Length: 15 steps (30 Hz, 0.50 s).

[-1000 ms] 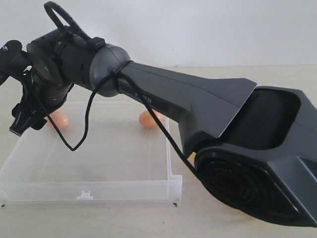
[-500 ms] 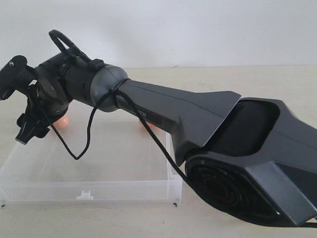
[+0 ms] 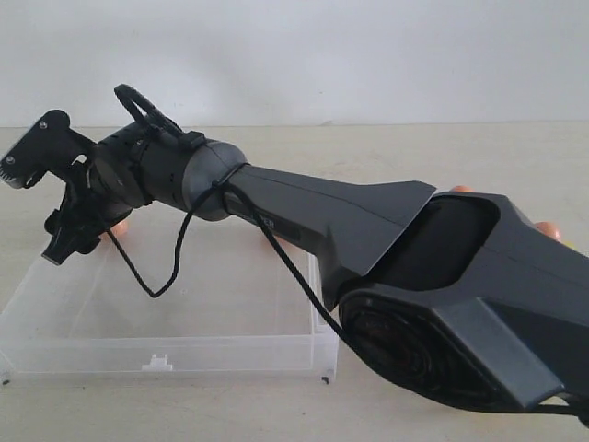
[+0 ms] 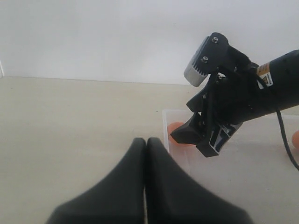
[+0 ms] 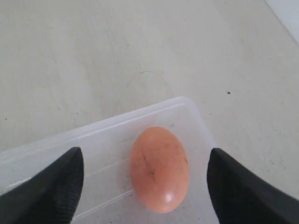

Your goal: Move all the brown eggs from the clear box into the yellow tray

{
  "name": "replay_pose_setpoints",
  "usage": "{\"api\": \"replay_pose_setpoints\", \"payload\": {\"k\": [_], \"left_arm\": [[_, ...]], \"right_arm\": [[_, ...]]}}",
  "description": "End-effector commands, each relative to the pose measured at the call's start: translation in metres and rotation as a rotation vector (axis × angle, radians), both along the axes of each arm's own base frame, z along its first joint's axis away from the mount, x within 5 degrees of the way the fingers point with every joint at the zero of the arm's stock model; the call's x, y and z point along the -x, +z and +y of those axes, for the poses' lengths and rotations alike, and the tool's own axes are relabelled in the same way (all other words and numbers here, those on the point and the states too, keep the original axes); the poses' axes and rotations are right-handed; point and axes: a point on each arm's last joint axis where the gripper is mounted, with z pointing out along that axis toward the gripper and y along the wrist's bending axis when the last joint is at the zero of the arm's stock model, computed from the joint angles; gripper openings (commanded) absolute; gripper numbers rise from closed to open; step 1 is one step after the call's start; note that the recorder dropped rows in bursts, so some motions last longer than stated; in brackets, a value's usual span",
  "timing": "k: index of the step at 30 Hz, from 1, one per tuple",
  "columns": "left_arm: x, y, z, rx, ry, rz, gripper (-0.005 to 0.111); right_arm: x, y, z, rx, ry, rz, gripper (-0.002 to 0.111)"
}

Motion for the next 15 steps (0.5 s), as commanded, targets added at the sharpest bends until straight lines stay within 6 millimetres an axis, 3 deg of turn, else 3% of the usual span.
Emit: {"api": "replay_pose_setpoints", "payload": {"k": [1, 5, 15], "left_arm": [[0.0, -0.001, 0.0, -0.004, 0.001, 0.006, -0.004], [0.0, -0.001, 0.0, -0.004, 0.001, 0.006, -0.004], [0.0, -0.001, 0.0, -0.004, 0.001, 0.006, -0.004]], "right_arm": [[-0.001, -0.002, 0.001, -0.033, -0.003, 0.012, 0.069], [0.0, -0.003, 0.002, -0.039, -0.006, 0.029, 0.063], [-0.004, -0.015, 0.003, -0.048, -0.005, 0.016, 0.063]]}}
